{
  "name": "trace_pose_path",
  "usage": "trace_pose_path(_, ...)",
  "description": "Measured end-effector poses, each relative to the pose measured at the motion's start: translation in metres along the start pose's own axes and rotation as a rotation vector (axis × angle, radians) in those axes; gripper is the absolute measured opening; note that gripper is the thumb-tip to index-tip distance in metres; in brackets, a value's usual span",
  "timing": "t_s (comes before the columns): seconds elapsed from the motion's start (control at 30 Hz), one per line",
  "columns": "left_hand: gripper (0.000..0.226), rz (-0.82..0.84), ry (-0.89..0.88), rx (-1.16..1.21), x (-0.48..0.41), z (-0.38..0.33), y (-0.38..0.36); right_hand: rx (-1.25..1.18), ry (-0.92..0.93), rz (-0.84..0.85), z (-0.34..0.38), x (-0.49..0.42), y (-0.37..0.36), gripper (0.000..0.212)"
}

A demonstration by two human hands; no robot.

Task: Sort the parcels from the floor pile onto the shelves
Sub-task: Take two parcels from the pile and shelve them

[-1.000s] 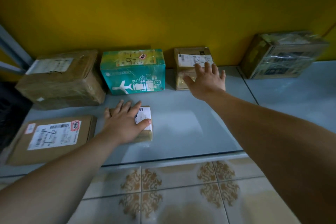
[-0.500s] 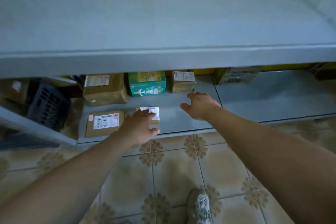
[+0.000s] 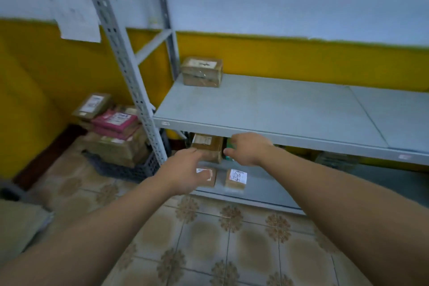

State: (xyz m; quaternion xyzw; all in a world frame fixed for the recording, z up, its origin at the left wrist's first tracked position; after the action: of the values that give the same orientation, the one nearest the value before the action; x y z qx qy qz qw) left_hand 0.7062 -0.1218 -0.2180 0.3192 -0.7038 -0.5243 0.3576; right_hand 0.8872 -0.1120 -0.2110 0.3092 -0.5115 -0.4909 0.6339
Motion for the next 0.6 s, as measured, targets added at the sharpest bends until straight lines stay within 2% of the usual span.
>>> trace_pose_path(0.2, 0.049, -0.157, 0.202, 0.044, 0.1, 0.049, 0.087, 0.052, 0.225, -0.1, 0.135, 0.038, 0.059, 0.051)
trace_pose_path(0.37, 0.046, -0.254, 0.339, 0.05, 0.168, 0.127, 0.136, 0.079, 0.371, -0.098, 0.257, 0.036, 0.066, 0.052)
trace_pose_path(0.47, 0.039, -0.253, 0.398, 0.076, 0.201, 0.189, 0.154, 0.094, 0.428, -0.07, 0.331, 0.026, 0.059, 0.054)
trace_pose_path(0.6, 0.049, -0.247, 0.449, 0.052, 0.233, 0.267, 0.168, 0.073, 0.489, -0.069, 0.416, 0.008, 0.049, 0.049)
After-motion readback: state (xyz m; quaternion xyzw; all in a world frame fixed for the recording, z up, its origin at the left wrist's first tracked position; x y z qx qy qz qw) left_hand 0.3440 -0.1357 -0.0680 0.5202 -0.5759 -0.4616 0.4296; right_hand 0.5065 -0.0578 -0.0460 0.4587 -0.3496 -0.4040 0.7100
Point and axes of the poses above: each hand's wrist, its own x-axis away from the middle knuckle, its own y-axis out of the back of the hand, z = x × y, the point moved 4 cm from there along -x, towards the middle knuckle, and after that the axes turned 11 degrees about -x, right-handed, at the moved point
